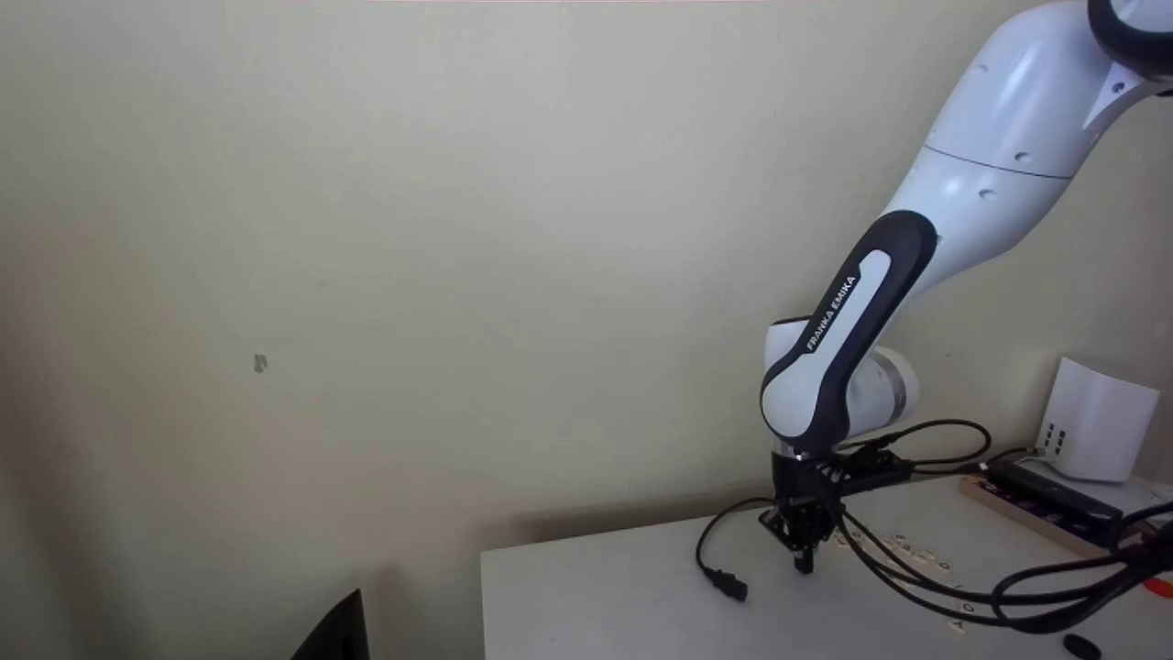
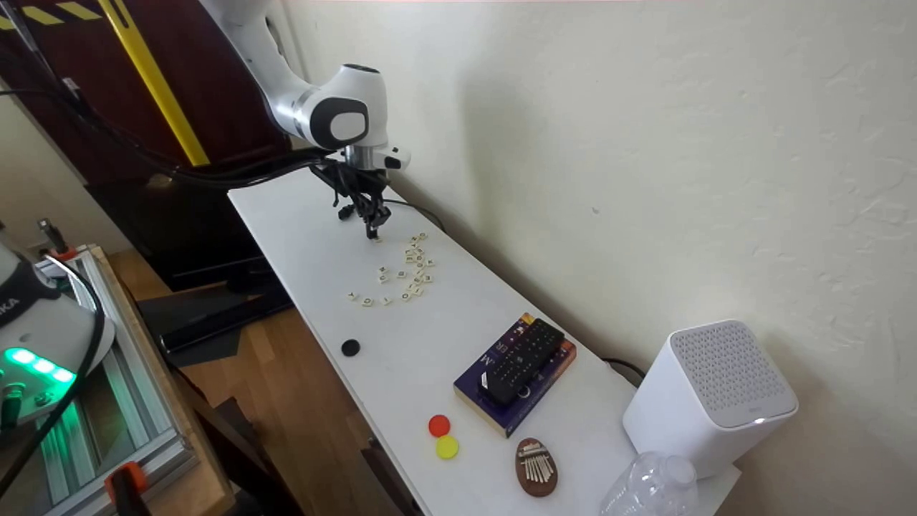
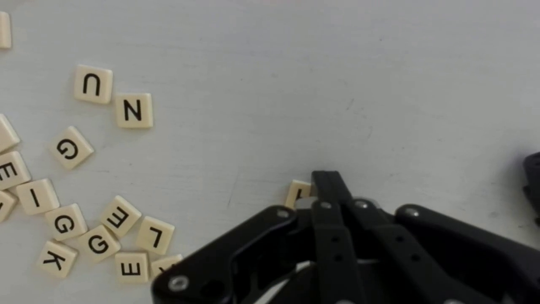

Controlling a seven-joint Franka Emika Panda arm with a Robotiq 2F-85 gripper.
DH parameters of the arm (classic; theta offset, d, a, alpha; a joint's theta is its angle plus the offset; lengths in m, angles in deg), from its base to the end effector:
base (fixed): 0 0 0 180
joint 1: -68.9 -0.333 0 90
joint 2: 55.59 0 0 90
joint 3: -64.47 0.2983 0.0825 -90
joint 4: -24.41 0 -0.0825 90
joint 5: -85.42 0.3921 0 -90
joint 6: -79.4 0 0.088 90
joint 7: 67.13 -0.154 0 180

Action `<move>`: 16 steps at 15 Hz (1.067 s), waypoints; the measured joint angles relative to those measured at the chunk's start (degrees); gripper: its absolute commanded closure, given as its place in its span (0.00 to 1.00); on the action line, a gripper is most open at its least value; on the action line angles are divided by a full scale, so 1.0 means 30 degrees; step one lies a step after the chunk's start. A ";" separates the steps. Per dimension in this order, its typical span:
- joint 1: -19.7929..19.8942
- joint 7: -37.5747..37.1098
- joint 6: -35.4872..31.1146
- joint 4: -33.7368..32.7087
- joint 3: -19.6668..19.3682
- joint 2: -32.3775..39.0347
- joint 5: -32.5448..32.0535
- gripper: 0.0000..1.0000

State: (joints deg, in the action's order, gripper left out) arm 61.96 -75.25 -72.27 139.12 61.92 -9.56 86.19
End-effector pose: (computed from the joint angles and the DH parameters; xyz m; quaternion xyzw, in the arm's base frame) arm 0.5408 0.0373 -0.0277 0.9963 -0.0331 -0.0766 0.0223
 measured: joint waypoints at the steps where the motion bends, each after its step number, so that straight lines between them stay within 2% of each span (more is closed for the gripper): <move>1: -0.0025 0.0005 0.0000 0.0051 0.0000 -0.0027 -0.0002 1.00; 12: -0.0206 0.0006 -0.1226 0.1560 -0.0025 -0.0836 -0.0029 1.00; 16: 0.0339 -0.0051 -0.2369 0.2701 0.0251 -0.1669 0.0326 1.00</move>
State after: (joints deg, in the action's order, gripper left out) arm 62.97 -75.40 -79.37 147.22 62.68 -14.56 87.17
